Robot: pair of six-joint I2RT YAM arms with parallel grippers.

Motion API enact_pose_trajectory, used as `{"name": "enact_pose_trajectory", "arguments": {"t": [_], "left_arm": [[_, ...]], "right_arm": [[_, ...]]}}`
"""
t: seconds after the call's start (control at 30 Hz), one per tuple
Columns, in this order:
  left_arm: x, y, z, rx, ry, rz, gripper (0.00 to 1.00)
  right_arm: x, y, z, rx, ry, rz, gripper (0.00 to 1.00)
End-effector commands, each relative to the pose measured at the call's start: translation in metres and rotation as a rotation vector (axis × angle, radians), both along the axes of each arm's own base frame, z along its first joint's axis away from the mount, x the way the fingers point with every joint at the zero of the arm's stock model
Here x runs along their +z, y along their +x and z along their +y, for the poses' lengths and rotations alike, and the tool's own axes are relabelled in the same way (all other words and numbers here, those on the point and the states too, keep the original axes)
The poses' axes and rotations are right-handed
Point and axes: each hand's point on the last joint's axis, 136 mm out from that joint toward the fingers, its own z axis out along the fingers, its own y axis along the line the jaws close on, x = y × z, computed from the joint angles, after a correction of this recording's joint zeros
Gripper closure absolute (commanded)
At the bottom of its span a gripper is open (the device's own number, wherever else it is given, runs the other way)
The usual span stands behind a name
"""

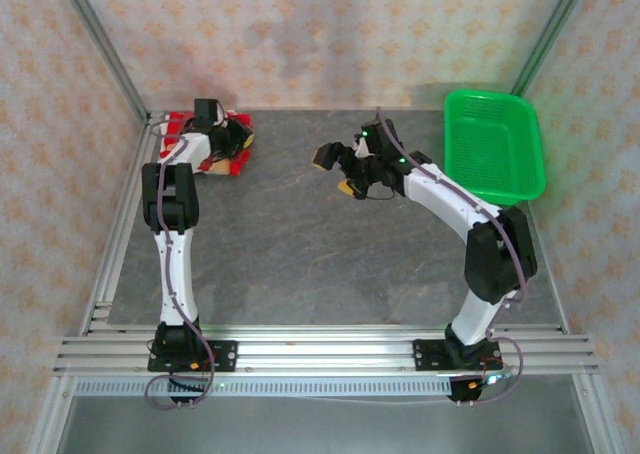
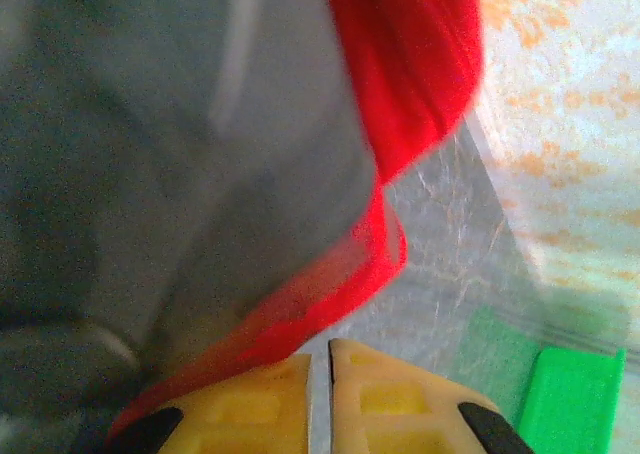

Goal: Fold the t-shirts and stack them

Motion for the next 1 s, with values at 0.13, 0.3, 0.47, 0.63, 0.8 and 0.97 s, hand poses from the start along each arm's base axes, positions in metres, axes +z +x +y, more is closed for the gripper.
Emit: {"name": "enact_pose_trajectory", "arguments": {"t": [0.13,0.3,0.47,0.63,0.8,0.97], "left_arm": [[-0.028,0.016,0.024,0.061,-0.051,-0.031,0.90],[-0.009,0.017,0.023,0.048,-0.092,-0.085,0.89],[0.080,0.017,0.016,0.014,-0.093,-0.223,0.85],[0.110,-0.015,0.018,-0.001,-0.068,-0.222,0.85],[0.075,-0.044,0.019,-0.017,-0.067,-0.135,0.87],[0.032,-0.065,0.014,-0.042,-0.107,-0.068,0.89]], "right_arm": [[0.014,-0.009,-0.022,-0.036,-0.044,-0.054,0.00],[0.021,-0.011,-0.027,-0.042,-0.056,-0.064,0.00],[0.024,-0.011,-0.027,-0.043,-0.053,-0.070,0.00],[0.025,-0.013,-0.028,-0.040,-0.053,-0.074,0.00],[0.023,-0.014,-0.029,-0.037,-0.048,-0.074,0.00],[0.027,-0.014,-0.034,-0.039,-0.053,-0.081,0.01]]}}
